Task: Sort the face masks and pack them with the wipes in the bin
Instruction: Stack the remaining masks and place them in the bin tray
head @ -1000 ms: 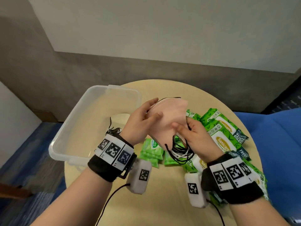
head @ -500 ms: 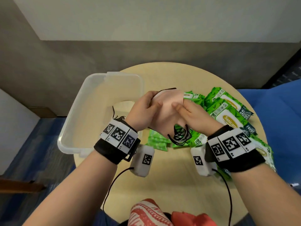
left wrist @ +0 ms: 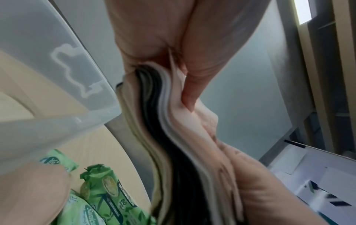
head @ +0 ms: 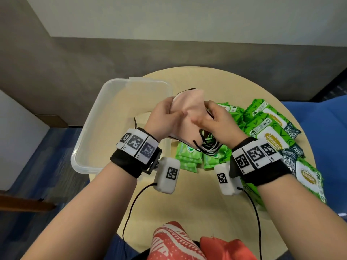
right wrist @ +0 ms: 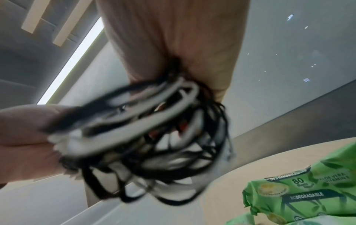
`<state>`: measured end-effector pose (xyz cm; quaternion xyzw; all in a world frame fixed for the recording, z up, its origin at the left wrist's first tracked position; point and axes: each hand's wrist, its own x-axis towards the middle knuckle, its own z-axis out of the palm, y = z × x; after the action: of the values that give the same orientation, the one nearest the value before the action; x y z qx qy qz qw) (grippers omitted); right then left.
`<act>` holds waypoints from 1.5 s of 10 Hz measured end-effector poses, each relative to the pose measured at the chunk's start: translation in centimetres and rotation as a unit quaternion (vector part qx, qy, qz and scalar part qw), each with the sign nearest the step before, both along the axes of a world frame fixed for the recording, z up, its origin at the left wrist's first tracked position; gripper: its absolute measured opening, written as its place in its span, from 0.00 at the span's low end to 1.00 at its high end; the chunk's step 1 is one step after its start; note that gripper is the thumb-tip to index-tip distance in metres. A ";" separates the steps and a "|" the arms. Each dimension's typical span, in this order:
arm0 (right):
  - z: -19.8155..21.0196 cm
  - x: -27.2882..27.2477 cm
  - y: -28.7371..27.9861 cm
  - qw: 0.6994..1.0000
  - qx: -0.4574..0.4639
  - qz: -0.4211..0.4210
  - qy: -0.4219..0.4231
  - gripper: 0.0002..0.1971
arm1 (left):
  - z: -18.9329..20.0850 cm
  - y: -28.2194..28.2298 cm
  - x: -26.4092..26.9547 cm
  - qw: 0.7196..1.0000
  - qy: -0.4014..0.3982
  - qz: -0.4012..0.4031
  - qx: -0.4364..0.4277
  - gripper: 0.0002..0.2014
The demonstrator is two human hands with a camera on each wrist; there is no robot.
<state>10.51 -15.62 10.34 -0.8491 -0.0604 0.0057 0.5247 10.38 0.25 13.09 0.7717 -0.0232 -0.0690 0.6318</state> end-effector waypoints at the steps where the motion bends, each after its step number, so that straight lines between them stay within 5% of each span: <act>1: -0.8 0.8 -0.5 0.999 0.002 0.022 0.040 0.14 | -0.3 1.2 0.5 0.999 -0.001 0.036 0.000 0.23; 3: -3.2 2.6 -1.1 0.971 0.204 -0.053 0.118 0.03 | -0.7 3.1 1.5 0.998 0.007 0.063 0.014 0.24; 4: -6.0 4.1 -1.3 0.978 0.131 -0.098 0.131 0.05 | -1.0 3.9 1.8 0.997 0.016 0.073 0.012 0.24; 5: -9.1 4.9 -0.6 0.983 -0.139 -0.038 0.118 0.07 | -1.3 4.7 2.4 0.996 0.002 0.083 0.024 0.25; 6: -11.3 5.4 1.1 0.956 -0.265 0.049 0.118 0.18 | -1.8 5.6 3.2 0.996 -0.013 0.092 0.019 0.27; 9: -13.1 7.9 3.8 0.911 -0.360 0.074 0.186 0.19 | -2.3 6.6 4.6 0.997 -0.015 0.073 0.031 0.25; 11: -14.6 9.0 4.3 0.940 -0.278 -0.007 0.198 0.21 | -2.3 6.6 4.7 0.997 0.003 0.071 0.020 0.24; 12: -13.3 8.6 3.7 0.949 -0.277 -0.020 0.151 0.13 | -2.3 6.6 4.7 0.997 0.003 0.072 0.016 0.23; 14: -6.5 7.5 2.0 0.990 -0.024 -0.133 0.040 0.15 | -2.2 7.0 4.9 0.991 -0.013 0.114 0.064 0.19; 15: -2.4 6.7 1.0 0.987 0.048 -0.150 -0.032 0.19 | -1.7 6.9 5.1 0.989 -0.019 0.129 0.073 0.18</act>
<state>17.17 -14.60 7.96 -0.8221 0.0503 -0.1033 0.5576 15.45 7.10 11.35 0.8134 0.0699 0.0266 0.5769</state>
